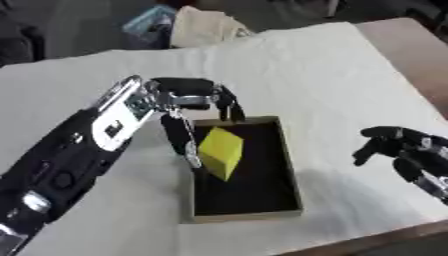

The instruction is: Pick up objects on the table and place them in the box.

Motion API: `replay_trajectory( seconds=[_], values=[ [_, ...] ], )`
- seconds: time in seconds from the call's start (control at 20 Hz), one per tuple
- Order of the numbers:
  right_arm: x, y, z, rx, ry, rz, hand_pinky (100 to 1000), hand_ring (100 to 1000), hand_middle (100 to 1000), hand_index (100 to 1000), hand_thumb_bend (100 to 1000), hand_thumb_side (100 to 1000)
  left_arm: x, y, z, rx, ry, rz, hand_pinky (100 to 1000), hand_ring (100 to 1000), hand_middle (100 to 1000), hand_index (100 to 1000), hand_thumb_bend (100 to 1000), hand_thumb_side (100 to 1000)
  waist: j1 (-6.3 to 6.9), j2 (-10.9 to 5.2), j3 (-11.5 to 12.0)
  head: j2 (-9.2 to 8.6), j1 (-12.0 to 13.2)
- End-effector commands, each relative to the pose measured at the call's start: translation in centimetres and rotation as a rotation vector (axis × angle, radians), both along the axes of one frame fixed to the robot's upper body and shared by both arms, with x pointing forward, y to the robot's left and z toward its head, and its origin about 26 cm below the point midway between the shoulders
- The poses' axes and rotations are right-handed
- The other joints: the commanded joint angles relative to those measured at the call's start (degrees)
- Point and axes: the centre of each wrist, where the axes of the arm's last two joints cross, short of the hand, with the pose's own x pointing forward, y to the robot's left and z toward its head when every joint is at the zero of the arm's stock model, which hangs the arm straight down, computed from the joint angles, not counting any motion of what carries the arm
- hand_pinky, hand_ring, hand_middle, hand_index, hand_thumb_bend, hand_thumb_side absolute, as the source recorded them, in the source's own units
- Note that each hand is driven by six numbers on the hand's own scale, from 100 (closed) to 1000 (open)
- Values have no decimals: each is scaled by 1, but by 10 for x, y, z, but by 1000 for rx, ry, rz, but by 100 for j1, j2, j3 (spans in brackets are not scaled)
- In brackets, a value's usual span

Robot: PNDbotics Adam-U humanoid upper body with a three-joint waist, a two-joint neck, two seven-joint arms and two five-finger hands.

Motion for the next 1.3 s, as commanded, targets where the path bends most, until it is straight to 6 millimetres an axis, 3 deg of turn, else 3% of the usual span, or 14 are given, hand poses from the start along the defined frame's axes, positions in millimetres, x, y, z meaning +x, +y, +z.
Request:
replay_trajectory(
  seconds=[0.05, 0.3, 0.4, 0.65, 0.75, 0.9, 1.15, 1.3],
  values=[
    [-1, -6, 9, -87, -124, 91, 780, 665, 633, 918, 100, 649, -19, 16, 35, -90, -49, 4, 797, 644, 648, 809, 911, 389, -51, -126, 39, -21, -27],
    [-1, -6, 9, -89, -125, 90, 780, 665, 633, 918, 100, 648, -32, 17, 46, -121, -36, 3, 798, 644, 648, 808, 911, 390, -50, -128, 63, -18, -31],
    [-1, -11, 12, -89, -135, 79, 780, 667, 636, 918, 100, 608, -36, 22, 48, -136, -40, 12, 799, 624, 621, 781, 844, 450, -60, -137, 137, -3, -51],
    [-5, -40, 22, -74, -165, 4, 780, 668, 639, 919, 100, 579, -57, 53, 49, -313, -49, 54, 806, 623, 618, 771, 807, 491, -146, -143, 806, 20, -335],
    [-7, -48, 25, -67, -177, -24, 779, 669, 640, 921, 100, 567, -64, 61, 43, -415, -27, 78, 812, 625, 621, 770, 800, 509, -169, -141, 1042, 38, -438],
    [-9, -54, 29, -55, -193, -50, 778, 666, 640, 921, 100, 556, -68, 79, 27, -577, 17, 132, 815, 626, 621, 769, 795, 521, -190, -150, 1206, 85, -449],
    [-9, -56, 34, -22, -215, -70, 771, 654, 626, 920, 100, 542, -81, 118, -1, -823, 37, 229, 824, 632, 626, 771, 792, 547, -220, -136, 1323, 140, -361],
    [-10, -55, 36, 16, -221, -84, 769, 651, 623, 920, 100, 541, -93, 128, -19, -931, 53, 255, 828, 638, 630, 773, 792, 552, -248, -114, 1335, 154, -321]
  ],
)
